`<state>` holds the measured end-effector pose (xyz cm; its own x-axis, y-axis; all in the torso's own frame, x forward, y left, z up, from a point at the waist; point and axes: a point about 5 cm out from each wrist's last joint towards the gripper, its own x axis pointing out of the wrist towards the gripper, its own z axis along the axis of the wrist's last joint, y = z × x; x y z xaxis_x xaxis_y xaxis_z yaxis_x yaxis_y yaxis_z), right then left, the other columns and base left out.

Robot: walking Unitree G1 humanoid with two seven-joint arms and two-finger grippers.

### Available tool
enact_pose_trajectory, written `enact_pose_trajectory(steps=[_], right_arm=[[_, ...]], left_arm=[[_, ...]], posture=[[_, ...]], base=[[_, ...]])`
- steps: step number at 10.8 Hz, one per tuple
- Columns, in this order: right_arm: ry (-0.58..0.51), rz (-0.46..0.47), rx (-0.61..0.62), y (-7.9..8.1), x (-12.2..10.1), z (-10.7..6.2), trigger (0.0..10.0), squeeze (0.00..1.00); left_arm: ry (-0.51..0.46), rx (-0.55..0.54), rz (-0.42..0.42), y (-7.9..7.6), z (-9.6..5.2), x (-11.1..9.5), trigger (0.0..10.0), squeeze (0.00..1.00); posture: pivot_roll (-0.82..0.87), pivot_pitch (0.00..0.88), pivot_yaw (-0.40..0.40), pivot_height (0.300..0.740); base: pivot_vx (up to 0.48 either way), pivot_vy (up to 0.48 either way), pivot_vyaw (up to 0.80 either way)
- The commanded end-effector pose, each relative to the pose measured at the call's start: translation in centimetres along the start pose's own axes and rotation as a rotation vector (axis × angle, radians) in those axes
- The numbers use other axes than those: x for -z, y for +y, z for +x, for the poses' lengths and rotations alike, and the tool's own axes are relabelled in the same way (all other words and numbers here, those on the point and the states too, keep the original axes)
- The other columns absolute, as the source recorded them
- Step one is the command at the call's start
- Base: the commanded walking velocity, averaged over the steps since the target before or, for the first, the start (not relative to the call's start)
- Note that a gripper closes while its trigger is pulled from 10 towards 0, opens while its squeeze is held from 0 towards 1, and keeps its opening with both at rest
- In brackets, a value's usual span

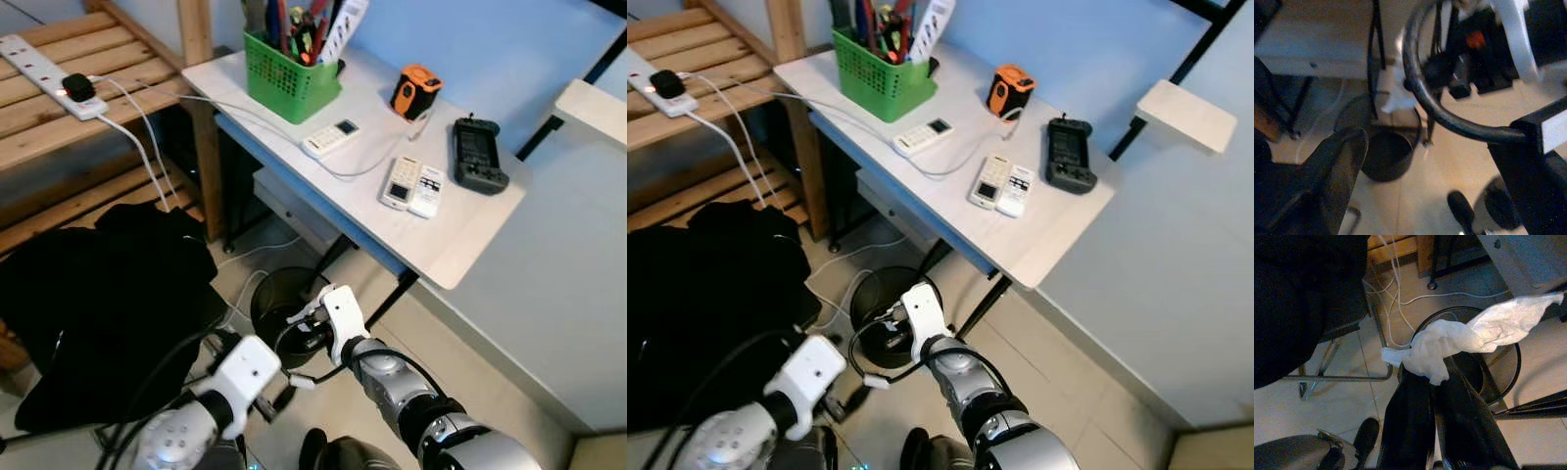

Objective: Clean up the room

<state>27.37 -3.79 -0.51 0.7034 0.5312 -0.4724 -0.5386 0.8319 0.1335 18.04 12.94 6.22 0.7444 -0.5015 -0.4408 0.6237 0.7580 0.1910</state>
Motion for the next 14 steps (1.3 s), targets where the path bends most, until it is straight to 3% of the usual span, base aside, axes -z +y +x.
enact_pose_trajectory(steps=[1,4,6,7,8,10,11,13,14], right_arm=[[-0.022,0.021,-0.035,1.5,-1.3,0.8,10.0,0.0],[-0.098,-0.011,-0.031,1.7,-2.6,1.0,10.0,0.0],[-0.193,-0.026,0.013,0.4,-4.0,0.6,10.0,0.0],[-0.274,-0.029,0.072,-1.4,-4.4,-0.6,10.0,0.0],[-0.389,-0.021,0.174,-3.6,-4.8,-2.8,10.0,0.0],[-0.475,0.025,0.35,-6.6,-4.6,-6.5,10.0,0.0],[-0.479,0.025,0.395,-7.2,-4.4,-7.2,10.0,0.0],[-0.531,0.051,0.522,-8.6,-5.2,-10.0,10.0,0.0],[-0.556,0.065,0.581,-9.1,-5.6,-11.2,10.0,0.0]], left_arm=[[-0.041,-0.025,-0.018,-0.1,0.0,-0.7,10.0,0.0],[-0.142,-0.142,-0.134,0.7,1.1,-2.4,10.0,0.0],[-0.177,-0.177,-0.174,1.3,1.5,-2.8,10.0,0.0],[-0.216,-0.245,-0.239,2.3,1.6,-3.2,10.0,0.0],[-0.296,-0.366,-0.293,4.0,1.4,-4.3,10.0,0.0],[-0.364,-0.427,-0.304,5.2,2.0,-5.9,10.0,0.0],[-0.372,-0.425,-0.294,5.3,2.3,-6.2,10.0,0.0],[-0.433,-0.521,-0.251,7.3,2.6,-7.5,10.0,0.0],[-0.447,-0.518,-0.238,7.8,3.4,-8.6,10.0,0.0]], posture=[[0.31,0.179,-0.182,0.74],[0.29,0.133,-0.188,0.74],[0.28,0.109,-0.186,0.74],[0.26,0.082,-0.183,0.74],[0.23,0.05,-0.172,0.74],[0.18,0.004,-0.143,0.74],[0.17,0.0,-0.132,0.74],[0.14,0.0,-0.108,0.74],[0.13,0.0,-0.103,0.74]], base=[[0.0,0.0,0.0],[0.0,0.0,0.0],[0.0,0.0,0.0],[0.0,0.0,0.0],[0.0,0.0,0.0],[0.0,0.0,0.0],[0.0,0.0,0.0],[0.0,0.0,0.0],[0.0,0.0,0.0]])
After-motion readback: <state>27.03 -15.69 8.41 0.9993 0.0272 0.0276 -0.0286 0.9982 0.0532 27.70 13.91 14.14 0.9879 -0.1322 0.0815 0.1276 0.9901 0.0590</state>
